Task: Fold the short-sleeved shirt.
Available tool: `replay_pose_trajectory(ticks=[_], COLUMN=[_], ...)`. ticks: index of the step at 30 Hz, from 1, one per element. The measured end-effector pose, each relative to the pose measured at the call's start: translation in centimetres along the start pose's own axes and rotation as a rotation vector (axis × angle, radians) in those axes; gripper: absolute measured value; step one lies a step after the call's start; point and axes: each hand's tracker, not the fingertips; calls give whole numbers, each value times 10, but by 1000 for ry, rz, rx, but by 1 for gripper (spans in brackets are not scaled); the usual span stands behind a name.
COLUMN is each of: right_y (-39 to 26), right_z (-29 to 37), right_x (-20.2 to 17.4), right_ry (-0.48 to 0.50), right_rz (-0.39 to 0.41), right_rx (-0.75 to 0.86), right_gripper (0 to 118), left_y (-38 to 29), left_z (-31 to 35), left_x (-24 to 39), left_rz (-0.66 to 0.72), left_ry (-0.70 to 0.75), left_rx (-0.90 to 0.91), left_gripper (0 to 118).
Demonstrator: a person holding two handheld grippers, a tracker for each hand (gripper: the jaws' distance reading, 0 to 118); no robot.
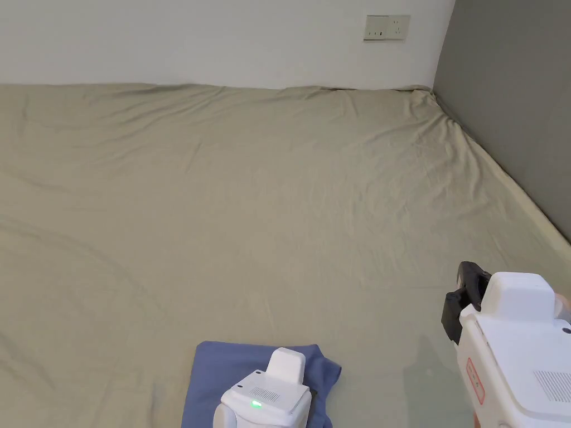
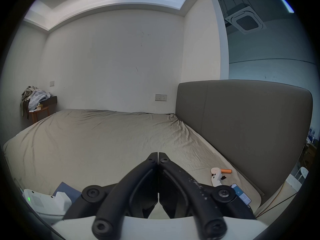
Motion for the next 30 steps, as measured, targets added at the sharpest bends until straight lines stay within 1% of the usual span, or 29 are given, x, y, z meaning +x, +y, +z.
replay_pose_trajectory(ticks=[1,2,4,7,11,15,18,21,27,30], right_y=[1,3,8,16,28,40,47,51,56,56], right_z=[2,5,10,17,27,37,41,43,45,45], right_x=[-1,-3,-7,-14,-24,-34,-41,-46,-54,-57], right_ry=[3,8,15,34,54,72,81,92,105,112], right_rz=[-3,-3,-2,4,4,9,13,9,20,19], right_rx=[2,8,25,53,97,141,162,176,194,195], right_gripper=[2,2,2,2,2,2,2,2,2,2], left_y=[4,9,23,45,72,90,96,98,89,86], left_z=[5,17,45,92,148,188,208,220,234,236], left_x=[-3,-7,-17,-28,-50,-75,-96,-119,-159,-170], left_rz=[8,56,106,71,17,-31,-40,-19,48,58], left_ry=[-10,-34,-74,-47,35,166,257,329,434,451], left_rx=[-1,30,150,285,461,577,638,669,669,660], left_gripper=[0,0,0,0,0,0,0,0,0,0])
